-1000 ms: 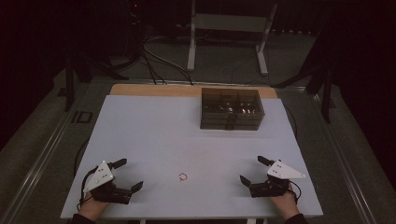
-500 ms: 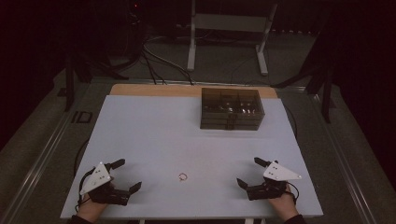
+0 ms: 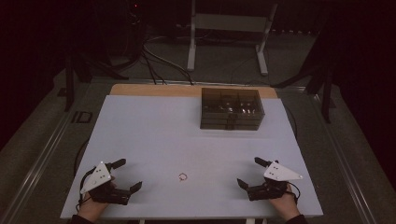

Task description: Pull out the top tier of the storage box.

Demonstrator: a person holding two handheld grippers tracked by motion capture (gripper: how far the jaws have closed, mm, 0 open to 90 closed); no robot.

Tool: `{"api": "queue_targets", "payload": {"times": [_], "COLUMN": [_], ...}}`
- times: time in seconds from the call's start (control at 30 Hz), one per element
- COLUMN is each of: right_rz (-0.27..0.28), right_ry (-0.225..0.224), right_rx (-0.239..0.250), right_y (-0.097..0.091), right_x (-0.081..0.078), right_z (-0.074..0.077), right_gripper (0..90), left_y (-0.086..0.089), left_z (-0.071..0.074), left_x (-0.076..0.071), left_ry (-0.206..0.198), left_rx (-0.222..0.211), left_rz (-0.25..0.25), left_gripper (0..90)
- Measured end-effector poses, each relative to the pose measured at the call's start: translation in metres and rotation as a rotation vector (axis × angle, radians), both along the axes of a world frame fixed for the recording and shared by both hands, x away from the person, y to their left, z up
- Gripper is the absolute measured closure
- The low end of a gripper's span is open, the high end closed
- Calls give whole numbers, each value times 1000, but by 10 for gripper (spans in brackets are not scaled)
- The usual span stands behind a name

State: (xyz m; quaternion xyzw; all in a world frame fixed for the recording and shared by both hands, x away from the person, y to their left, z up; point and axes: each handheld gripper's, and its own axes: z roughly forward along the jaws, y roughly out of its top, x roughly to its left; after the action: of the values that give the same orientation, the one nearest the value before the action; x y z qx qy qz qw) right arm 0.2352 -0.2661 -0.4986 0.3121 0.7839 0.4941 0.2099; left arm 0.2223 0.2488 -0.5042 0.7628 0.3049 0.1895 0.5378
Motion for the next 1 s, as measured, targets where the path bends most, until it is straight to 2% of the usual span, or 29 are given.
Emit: {"api": "queue_targets", "payload": {"times": [0.2,0.37,0.4,0.5,0.83,0.93,1.0], "right_rz": [0,-2,-2,-3,-2,4,12], "right_ry": [-4,-9,-10,-20,-68,-83,-108], "right_rx": [23,20,33,29,37,28,14], "right_y": [2,3,4,5,5,7,9], "right_x": [-1,-1,-1,-1,3,6,8], "right_z": [3,7,11,15,35,39,46], "right_gripper": [0,0,0,0,0,0,0], "left_y": [0,0,1,0,2,1,1], "left_z": [1,1,1,1,2,1,2], "left_x": [0,0,0,0,0,-1,0], "left_ry": [-2,-1,-4,-2,-7,-5,-8], "left_rx": [-8,-6,-14,-9,-17,-8,-13], "left_rz": [-3,-4,-1,-1,0,-4,-2], "left_gripper": [0,0,0,0,0,0,0]}}
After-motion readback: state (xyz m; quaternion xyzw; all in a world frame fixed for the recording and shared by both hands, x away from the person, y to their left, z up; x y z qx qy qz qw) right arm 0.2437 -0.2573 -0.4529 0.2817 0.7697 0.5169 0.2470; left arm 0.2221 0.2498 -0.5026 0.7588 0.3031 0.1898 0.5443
